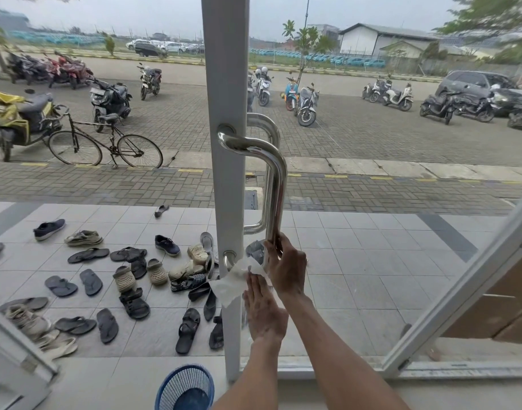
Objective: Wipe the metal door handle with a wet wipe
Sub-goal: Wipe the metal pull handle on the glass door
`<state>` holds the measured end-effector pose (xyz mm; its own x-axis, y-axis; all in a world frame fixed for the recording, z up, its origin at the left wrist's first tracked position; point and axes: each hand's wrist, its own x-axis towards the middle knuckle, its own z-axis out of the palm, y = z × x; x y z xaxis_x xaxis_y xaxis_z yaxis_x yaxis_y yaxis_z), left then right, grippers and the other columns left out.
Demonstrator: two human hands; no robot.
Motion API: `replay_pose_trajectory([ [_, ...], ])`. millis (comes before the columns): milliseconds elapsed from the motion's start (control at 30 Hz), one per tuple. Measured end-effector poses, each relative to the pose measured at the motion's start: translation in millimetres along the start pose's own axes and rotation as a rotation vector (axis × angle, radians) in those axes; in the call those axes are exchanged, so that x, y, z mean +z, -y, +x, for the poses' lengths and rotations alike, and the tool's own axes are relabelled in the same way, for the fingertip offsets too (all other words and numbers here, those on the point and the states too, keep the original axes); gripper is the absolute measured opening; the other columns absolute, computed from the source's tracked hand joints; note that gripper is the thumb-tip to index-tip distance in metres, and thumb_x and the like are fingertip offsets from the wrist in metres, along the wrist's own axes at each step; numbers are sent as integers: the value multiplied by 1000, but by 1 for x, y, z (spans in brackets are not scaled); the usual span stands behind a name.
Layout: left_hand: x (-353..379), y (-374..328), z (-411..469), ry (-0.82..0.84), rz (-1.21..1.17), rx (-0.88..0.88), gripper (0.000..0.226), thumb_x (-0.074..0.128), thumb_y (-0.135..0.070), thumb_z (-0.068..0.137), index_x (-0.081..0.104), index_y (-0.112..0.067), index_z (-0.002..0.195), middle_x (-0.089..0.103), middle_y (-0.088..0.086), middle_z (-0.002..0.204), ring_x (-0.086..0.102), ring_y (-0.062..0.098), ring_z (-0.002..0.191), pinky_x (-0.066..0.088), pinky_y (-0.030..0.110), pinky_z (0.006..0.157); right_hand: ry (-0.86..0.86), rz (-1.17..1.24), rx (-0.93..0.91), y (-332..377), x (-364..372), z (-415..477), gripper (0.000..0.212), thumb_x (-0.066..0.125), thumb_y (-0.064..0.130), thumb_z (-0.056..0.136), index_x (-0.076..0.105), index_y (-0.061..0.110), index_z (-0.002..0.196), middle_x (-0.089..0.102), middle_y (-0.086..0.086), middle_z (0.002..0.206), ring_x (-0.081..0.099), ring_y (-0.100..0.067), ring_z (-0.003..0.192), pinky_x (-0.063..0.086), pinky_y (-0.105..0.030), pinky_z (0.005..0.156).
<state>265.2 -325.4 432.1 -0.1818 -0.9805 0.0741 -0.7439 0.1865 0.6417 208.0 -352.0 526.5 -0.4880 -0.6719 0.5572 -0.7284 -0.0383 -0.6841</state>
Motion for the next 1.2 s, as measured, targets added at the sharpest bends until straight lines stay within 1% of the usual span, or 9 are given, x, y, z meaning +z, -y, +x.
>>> replay_pose_trajectory([
  [200, -28, 34, 29, -26, 206, -32, 91, 55, -40, 89, 1, -15, 157, -9, 4, 166, -14, 21, 152, -8, 47, 123, 0, -8, -5, 0, -1, 2, 33, 62, 35, 97, 67, 15, 122, 77, -3, 97, 74, -20, 86, 55, -28, 73],
  [367, -24, 41, 21, 41, 415, 289, 93, 53, -31, 86, -3, -9, 157, -7, 9, 166, -25, 19, 145, -18, 40, 119, -10, -7, 9, 1, 0, -1, 29, 61, 34, 97, 68, 15, 117, 78, -3, 93, 74, -20, 83, 51, -23, 69],
  [533, -46, 70, 48, 102, 681, 359, 93, 53, -26, 89, -9, -8, 156, -10, 9, 165, -21, 25, 150, -9, 50, 123, -3, -18, -15, 2, -2, 1, 29, 62, 34, 96, 69, 14, 115, 78, -2, 91, 74, -16, 81, 47, -12, 67],
  [700, -62, 59, 75, 142, 576, 296, 90, 59, -12, 86, 3, -5, 156, 0, 6, 166, -10, 24, 153, 9, 41, 126, -4, -20, -12, 1, -1, 1, 30, 62, 36, 96, 69, 16, 116, 77, -2, 92, 74, -15, 81, 38, -6, 65],
  [833, -51, 46, 72, 84, 334, 196, 97, 64, -16, 82, 2, 2, 155, 0, 12, 165, -8, 29, 153, 8, 38, 126, 14, 0, -20, -3, 0, 2, 31, 61, 37, 96, 68, 17, 119, 77, 0, 91, 74, -14, 80, 55, -22, 70],
  [933, -48, 43, 62, 0, 132, 157, 82, 58, -6, 77, 24, 4, 151, 8, 18, 164, 5, 31, 153, 15, 40, 125, 36, 3, -13, -5, 0, 3, 29, 58, 38, 98, 67, 19, 118, 77, 2, 88, 74, -13, 80, 59, -30, 73],
  [1033, -53, 51, 54, -143, 29, 204, 58, 50, 1, 77, 53, 1, 135, 33, 22, 156, 34, 34, 144, 35, 42, 118, 22, 12, -12, -6, 1, 2, 29, 58, 38, 98, 67, 20, 118, 77, 2, 87, 73, -14, 79, 58, -32, 73],
  [1100, -58, 57, 53, -230, 12, 238, 39, 55, -2, 85, 64, -1, 123, 49, 22, 146, 55, 35, 129, 44, 33, 107, 8, 7, -15, -4, 1, 1, 29, 59, 38, 98, 68, 19, 118, 77, 1, 88, 73, -15, 79, 58, -31, 73],
  [1200, -66, 55, 62, -243, 103, 298, 26, 58, -23, 95, 72, -2, 99, 66, 18, 122, 72, 31, 91, 53, 23, 69, 17, 4, -17, -3, 1, 1, 31, 57, 40, 98, 68, 20, 118, 77, 4, 87, 73, -13, 76, 58, -31, 71],
])
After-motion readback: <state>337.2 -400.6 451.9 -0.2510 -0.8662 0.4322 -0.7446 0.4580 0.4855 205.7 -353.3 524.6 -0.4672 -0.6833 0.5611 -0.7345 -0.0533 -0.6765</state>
